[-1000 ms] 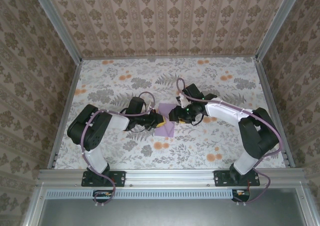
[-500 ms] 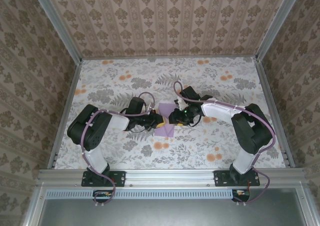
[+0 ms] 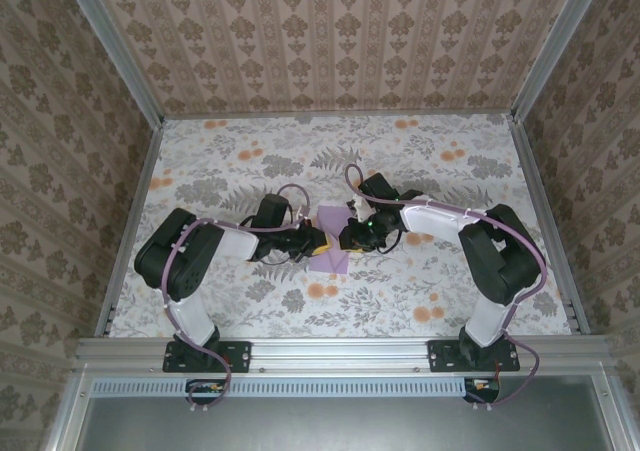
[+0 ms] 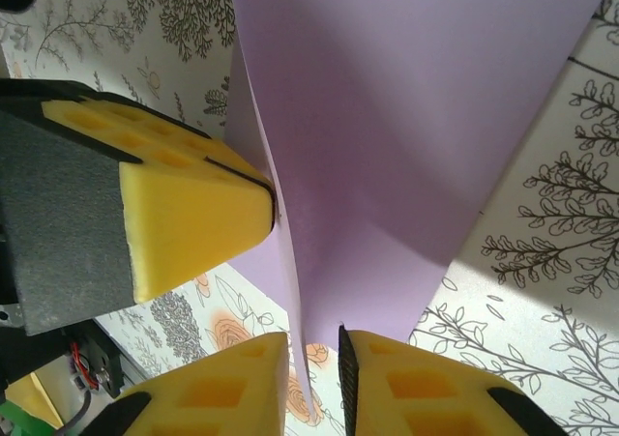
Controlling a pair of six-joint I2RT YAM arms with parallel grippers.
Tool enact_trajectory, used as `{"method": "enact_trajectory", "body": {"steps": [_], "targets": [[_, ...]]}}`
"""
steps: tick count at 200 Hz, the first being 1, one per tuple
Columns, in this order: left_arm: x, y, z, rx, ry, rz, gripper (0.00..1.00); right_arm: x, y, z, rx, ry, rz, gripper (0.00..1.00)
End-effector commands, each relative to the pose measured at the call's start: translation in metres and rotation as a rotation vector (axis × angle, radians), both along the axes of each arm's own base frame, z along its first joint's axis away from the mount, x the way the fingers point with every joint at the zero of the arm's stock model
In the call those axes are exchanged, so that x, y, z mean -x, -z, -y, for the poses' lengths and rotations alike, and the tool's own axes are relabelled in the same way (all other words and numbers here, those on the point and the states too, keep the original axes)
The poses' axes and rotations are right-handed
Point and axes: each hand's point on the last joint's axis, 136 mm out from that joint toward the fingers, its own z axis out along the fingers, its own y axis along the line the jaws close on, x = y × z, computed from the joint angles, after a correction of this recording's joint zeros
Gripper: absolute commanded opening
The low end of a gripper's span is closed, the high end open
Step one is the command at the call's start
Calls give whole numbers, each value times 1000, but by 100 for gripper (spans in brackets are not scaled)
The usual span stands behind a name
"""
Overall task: Fold a paper plane with a square sheet of paper (pick it up from the middle)
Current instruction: Fold the triangle a second time at the center of the table.
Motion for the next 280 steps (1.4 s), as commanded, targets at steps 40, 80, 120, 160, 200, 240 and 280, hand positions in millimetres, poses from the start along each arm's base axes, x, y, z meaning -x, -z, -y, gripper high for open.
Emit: {"method": "enact_trajectory", "body": {"steps": [40,80,120,160,200,240,280], "targets": [[-2,-5,-1,-2,-4,19,8,10,-3,-6,-43,-20,-28,26],[-2,-7,0,3,-2,19,8,8,1,-3,-11,-20,-24,15],[-3,-23,1,14,23,90,10,1,6,2,45,-85,34,8],[5,-34,-4,-95,80,181,11,-3,15,6,98,-171,70,6],[5,-27,-2,-114,99,162,11,-10,18,5,114,-226,102,6],[1,-23,2,-120,105,152,11,-16,23,7,131,-269,103,5],[-2,-21,6,-117,112,147,11,-21,24,6,136,-299,112,5]]}}
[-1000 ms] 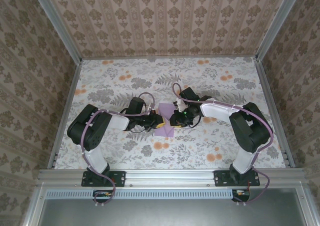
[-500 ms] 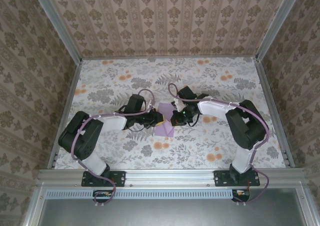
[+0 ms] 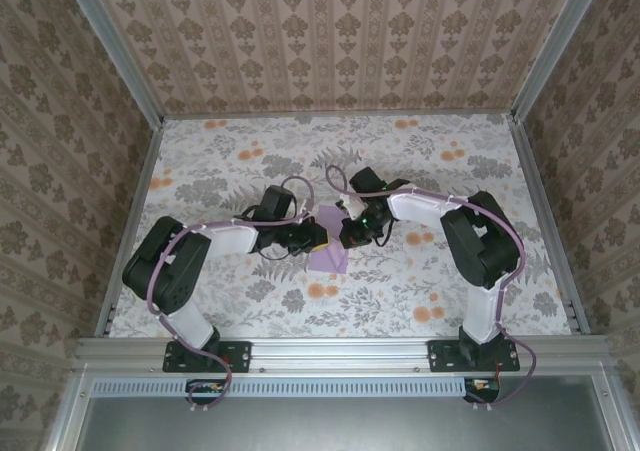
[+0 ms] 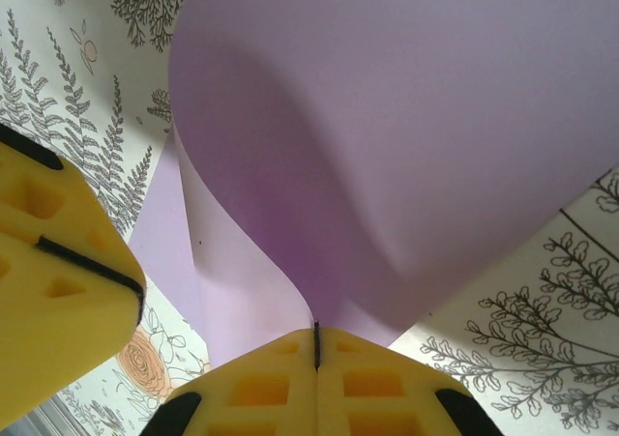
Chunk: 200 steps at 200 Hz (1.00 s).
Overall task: Fold a paper plane with a square sheet of paper (pick it up from the middle)
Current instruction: Fold the triangle a second time at the center of the table.
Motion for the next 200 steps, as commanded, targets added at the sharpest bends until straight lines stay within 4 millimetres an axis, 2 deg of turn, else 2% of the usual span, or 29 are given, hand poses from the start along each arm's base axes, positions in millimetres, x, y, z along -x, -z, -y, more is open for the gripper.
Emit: {"method": "enact_trajectory", "body": {"steps": [1,101,200], "targets": [[-3,-2,6,-3,24,17,11,-1,3,4,29,-39,-2,5],[-8,14,12,-22,32,-15,10,-14,0,3,43,-51,23,7],[-12,16,14,-16,26,-8,10,-15,-4,1,31,-54,22,8]]}}
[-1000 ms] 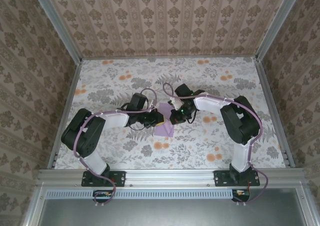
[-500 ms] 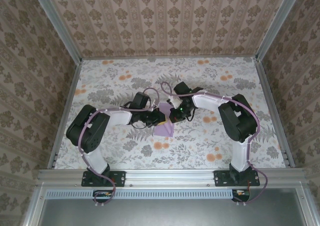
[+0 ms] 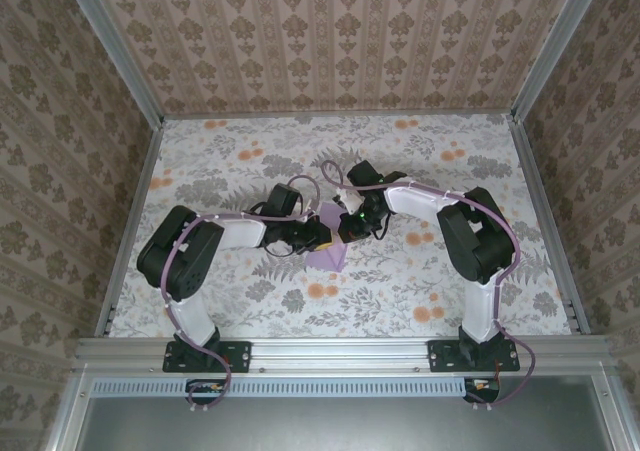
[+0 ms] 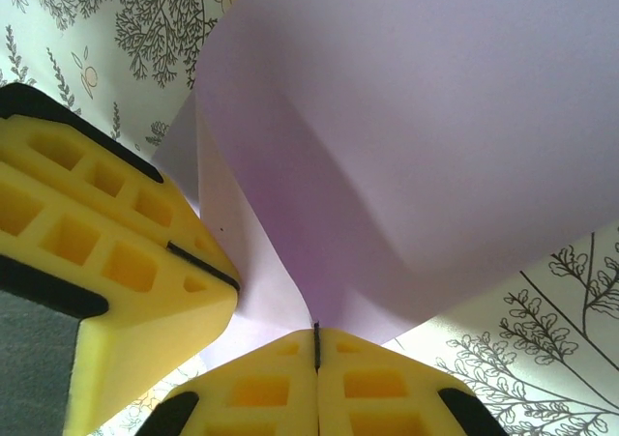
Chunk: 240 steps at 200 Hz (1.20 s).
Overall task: Fold a paper plane with a square sheet of paper (pick it up from the middle)
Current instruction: Fold the triangle a second time at the center of the table.
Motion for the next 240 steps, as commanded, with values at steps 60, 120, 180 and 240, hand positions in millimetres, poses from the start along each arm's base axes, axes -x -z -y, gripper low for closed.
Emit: {"method": "enact_trajectory", "body": {"steps": [60,120,180,240], "targets": [[-5,3,6,8,13,23,10,-6,-11,-1,-88,114,-20,26],[-5,1,4,13,-3,31,10,-5,-31,6,-221,364,-11,50],[-4,1,3,13,-9,32,10,-1,-14,8,-348,570,-54,50],[-3,0,1,12,-12,36,10,4,-7,-2,-374,564,-90,36]]}}
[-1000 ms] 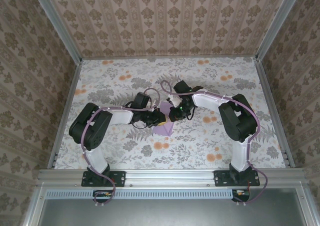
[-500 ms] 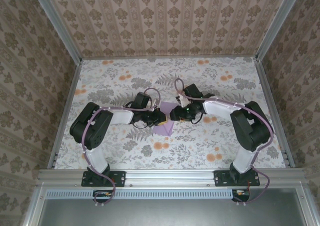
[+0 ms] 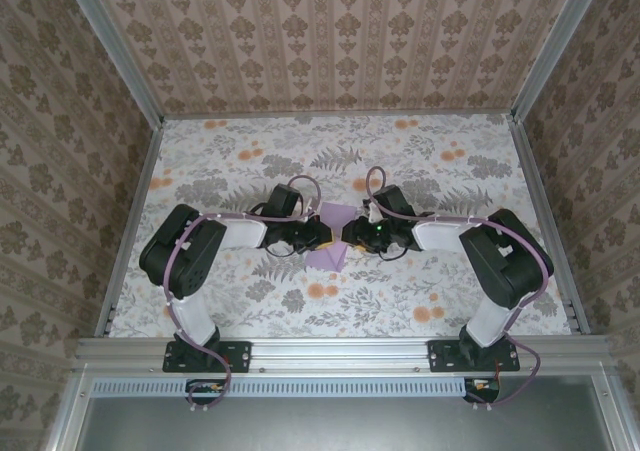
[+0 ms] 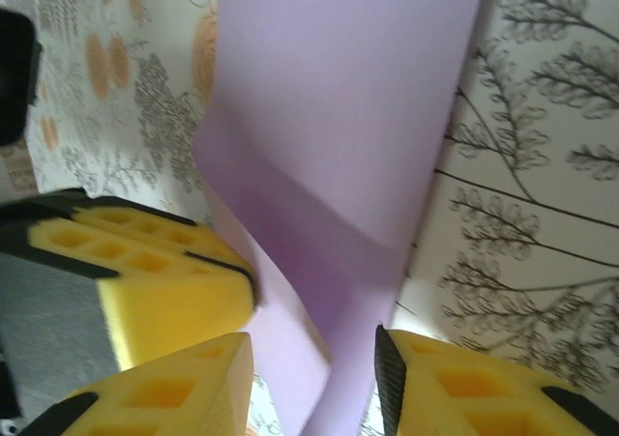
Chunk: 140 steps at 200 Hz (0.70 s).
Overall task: Fold a paper plane with a square sheet of paper (pick it up from the middle)
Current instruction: Fold the triangle a second time at the center of the table.
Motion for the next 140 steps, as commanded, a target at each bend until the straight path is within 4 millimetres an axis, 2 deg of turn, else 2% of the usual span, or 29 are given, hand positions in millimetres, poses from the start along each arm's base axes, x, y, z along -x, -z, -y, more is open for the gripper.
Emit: {"method": "enact_trajectory", "body": {"steps": [1,22,77,100,140], "targets": [[1,-4,-1,4,-6,14,10,-1,-2,-8,-44,4,-5,36],[1,-4,-1,4,-6,15,10,0,0,-8,-44,-1,-12,32],[1,-5,-1,6,-6,16,10,8,9,-5,-19,-11,-32,32],[1,-4,-1,5,-8,16,10,13,9,-9,-27,-31,-38,30],[0,-7,0,9,-7,20,10,11,11,-7,13,-38,-22,13]]}}
